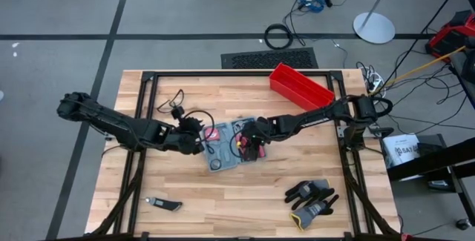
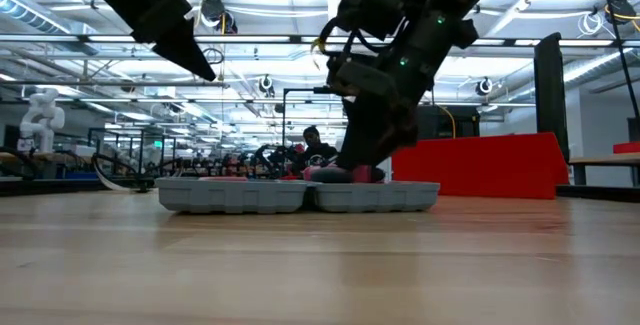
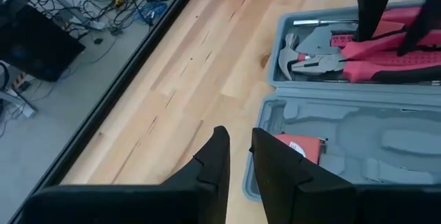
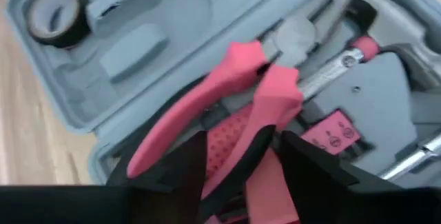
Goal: Prefit tool cases
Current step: Remove the pliers from the toolbox
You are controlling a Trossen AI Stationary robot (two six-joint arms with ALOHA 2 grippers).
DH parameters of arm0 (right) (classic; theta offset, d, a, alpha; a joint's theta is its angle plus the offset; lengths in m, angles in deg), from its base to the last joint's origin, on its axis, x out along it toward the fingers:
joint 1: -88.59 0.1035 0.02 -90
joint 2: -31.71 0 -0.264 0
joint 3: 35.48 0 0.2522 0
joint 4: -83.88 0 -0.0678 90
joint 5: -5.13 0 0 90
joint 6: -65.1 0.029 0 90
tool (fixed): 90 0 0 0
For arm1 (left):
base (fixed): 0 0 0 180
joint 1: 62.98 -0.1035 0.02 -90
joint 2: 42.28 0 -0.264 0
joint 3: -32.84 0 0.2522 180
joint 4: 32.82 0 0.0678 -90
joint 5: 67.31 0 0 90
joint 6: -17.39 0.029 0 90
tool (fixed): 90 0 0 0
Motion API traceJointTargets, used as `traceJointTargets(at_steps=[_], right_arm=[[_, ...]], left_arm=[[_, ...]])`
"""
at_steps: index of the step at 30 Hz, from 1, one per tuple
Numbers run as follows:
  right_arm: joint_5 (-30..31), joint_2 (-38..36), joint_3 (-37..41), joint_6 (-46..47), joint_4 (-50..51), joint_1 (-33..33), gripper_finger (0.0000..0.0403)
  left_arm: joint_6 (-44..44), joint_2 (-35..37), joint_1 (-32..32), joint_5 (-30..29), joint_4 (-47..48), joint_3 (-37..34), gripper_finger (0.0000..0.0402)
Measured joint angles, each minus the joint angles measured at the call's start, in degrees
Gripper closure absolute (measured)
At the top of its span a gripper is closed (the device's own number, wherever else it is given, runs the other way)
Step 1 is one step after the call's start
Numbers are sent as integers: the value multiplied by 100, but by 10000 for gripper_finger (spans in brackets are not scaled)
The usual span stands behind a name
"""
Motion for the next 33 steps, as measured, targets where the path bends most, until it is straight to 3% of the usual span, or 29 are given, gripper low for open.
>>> traceJointTargets(at_steps=[6, 12, 26, 33], right_arm=[[-65, 0, 0, -188, -32, -29, 361], [-162, -19, -13, -179, -118, -11, 401], [-245, -483, 2, -763, -328, 37, 402], [-289, -421, 2, -1017, -210, 146, 330]], left_arm=[[4, 0, 0, -4, -101, 0, 333], [4, 0, 0, -4, -101, 0, 333], [4, 0, 0, -4, -91, 0, 333], [2, 0, 0, -4, -97, 0, 333]])
